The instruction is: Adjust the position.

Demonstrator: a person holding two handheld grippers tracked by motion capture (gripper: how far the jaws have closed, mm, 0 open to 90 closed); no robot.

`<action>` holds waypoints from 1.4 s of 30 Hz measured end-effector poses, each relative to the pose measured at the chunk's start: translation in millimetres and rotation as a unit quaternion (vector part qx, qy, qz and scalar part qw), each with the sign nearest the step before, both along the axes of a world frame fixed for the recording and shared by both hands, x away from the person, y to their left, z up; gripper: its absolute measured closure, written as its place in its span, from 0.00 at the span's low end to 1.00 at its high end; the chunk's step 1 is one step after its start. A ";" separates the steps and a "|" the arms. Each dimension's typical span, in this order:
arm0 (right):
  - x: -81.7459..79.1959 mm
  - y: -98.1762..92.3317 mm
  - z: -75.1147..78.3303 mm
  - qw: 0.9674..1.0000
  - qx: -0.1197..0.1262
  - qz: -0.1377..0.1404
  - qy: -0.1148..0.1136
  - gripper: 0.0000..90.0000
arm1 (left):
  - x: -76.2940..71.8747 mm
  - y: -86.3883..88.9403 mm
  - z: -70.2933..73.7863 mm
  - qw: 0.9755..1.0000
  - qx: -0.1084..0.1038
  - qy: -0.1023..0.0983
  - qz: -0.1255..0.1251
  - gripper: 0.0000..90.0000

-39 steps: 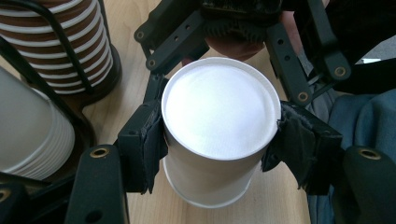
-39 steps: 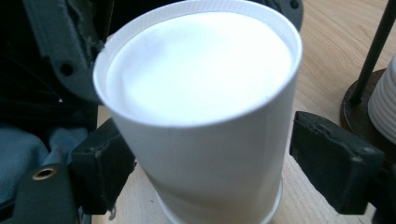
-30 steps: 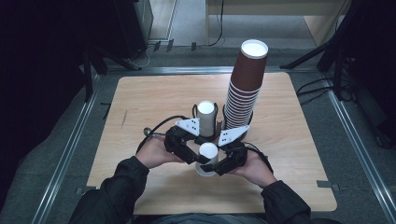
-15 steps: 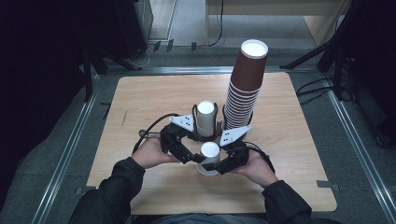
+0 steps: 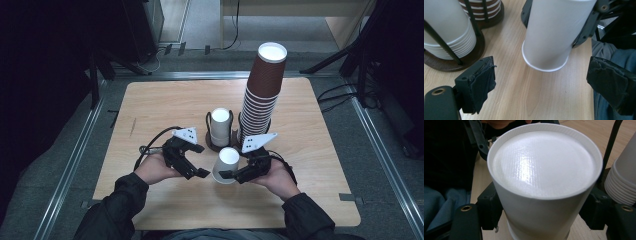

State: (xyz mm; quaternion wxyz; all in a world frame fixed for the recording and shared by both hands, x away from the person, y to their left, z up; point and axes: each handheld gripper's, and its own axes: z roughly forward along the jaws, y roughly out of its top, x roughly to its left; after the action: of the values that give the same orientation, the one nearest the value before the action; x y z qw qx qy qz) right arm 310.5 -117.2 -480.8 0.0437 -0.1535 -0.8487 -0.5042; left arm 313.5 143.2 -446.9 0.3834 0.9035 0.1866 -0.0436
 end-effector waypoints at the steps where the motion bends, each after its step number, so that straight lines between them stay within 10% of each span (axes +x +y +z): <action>1: 0.4 -0.5 0.3 1.000 0.001 -0.002 -0.002 0.33 | 1.2 0.0 -1.0 1.000 0.002 0.003 -0.003 0.09; 28: -2.4 0.8 2.2 0.992 0.125 -0.009 0.000 0.33 | 3.1 -28.5 -23.2 0.999 -0.012 0.021 -0.032 0.07; 42: -3.5 5.0 1.3 0.992 0.123 -0.010 0.000 0.33 | 2.0 -29.6 -24.0 0.999 -0.015 0.017 -0.034 0.18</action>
State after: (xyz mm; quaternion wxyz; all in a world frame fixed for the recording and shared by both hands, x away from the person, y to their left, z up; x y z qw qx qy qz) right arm 307.0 -112.2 -479.5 0.0571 -0.1556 -0.7784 -0.6055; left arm 315.5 113.5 -470.8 0.3919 0.9027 0.1611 -0.0745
